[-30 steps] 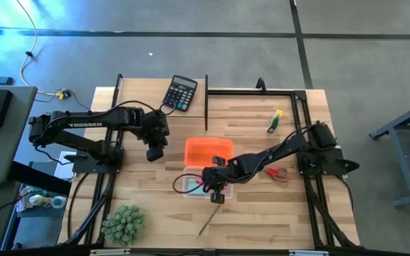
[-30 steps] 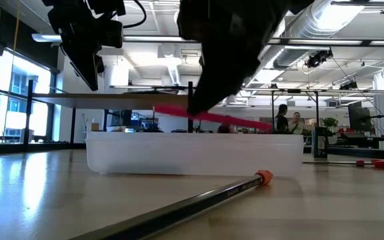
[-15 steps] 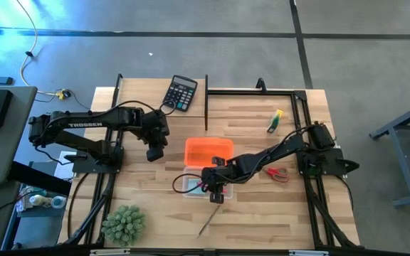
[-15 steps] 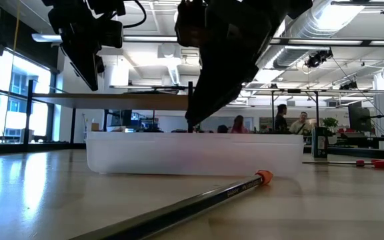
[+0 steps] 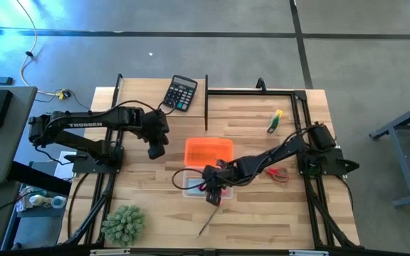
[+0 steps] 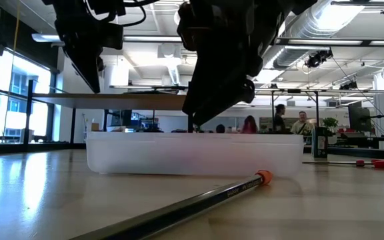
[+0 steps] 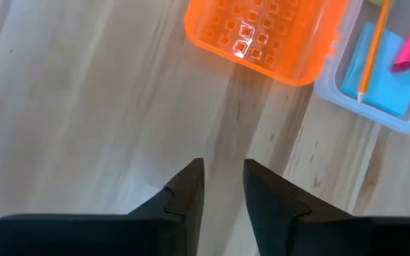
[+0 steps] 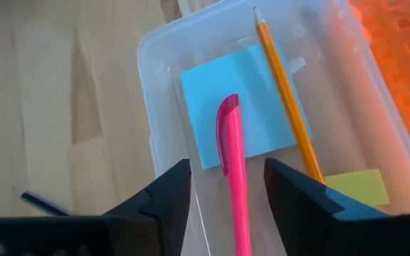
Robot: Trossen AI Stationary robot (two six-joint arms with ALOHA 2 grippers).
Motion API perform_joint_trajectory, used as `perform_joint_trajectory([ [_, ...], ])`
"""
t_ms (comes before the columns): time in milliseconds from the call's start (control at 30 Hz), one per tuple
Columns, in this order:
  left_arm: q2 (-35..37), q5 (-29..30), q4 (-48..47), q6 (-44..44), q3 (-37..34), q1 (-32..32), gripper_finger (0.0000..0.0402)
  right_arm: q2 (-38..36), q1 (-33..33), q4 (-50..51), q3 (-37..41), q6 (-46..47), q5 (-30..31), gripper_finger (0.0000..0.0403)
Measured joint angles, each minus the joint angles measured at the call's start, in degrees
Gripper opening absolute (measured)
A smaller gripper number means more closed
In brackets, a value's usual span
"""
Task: Pack school essentials
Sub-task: Put the black pencil into the school supply box
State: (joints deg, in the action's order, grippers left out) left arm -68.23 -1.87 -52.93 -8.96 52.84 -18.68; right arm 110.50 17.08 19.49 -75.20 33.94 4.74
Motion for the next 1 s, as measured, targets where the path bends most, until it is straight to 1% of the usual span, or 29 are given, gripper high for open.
perform_joint_trajectory([
  [100, 0.0, 0.0, 0.0, -2.9, 0.0, 0.0, 0.0117, 0.0, 0.8, 0.1, 0.0, 2.5, 2.4, 0.0161],
  [233, 0.0, -0.1, -1.0, -8.4, 0.0, -0.2, 0.0158, -0.5, 1.7, 1.1, 0.0, 8.8, 2.6, 0.0151],
  [333, 0.0, -2.9, -1.2, -9.5, 0.0, -0.2, 0.0179, -1.5, 2.8, 1.0, 0.0, 12.3, 5.0, 0.0146],
  [400, 0.0, -4.9, -0.7, -9.9, 0.0, 0.2, 0.0186, -2.5, 3.7, 1.1, 0.0, 14.1, 8.1, 0.0145],
  [533, 0.0, -6.1, 1.4, -12.8, 0.0, 2.4, 0.0187, -4.3, 5.4, 3.2, -1.2, 17.3, 14.1, 0.0144],
  [700, 0.0, -6.1, 4.7, -15.1, 0.0, 6.9, 0.0178, -6.2, 6.7, 10.3, -5.2, 20.3, 19.3, 0.0144],
  [867, 0.0, -6.1, 7.5, -16.3, 0.0, 11.9, 0.0173, -6.8, 7.1, 19.6, -11.8, 21.0, 20.4, 0.0144],
  [1000, 0.0, -6.1, 9.3, -17.9, 0.0, 15.7, 0.0173, -6.8, 7.1, 24.9, -16.6, 16.9, 20.2, 0.0144],
])
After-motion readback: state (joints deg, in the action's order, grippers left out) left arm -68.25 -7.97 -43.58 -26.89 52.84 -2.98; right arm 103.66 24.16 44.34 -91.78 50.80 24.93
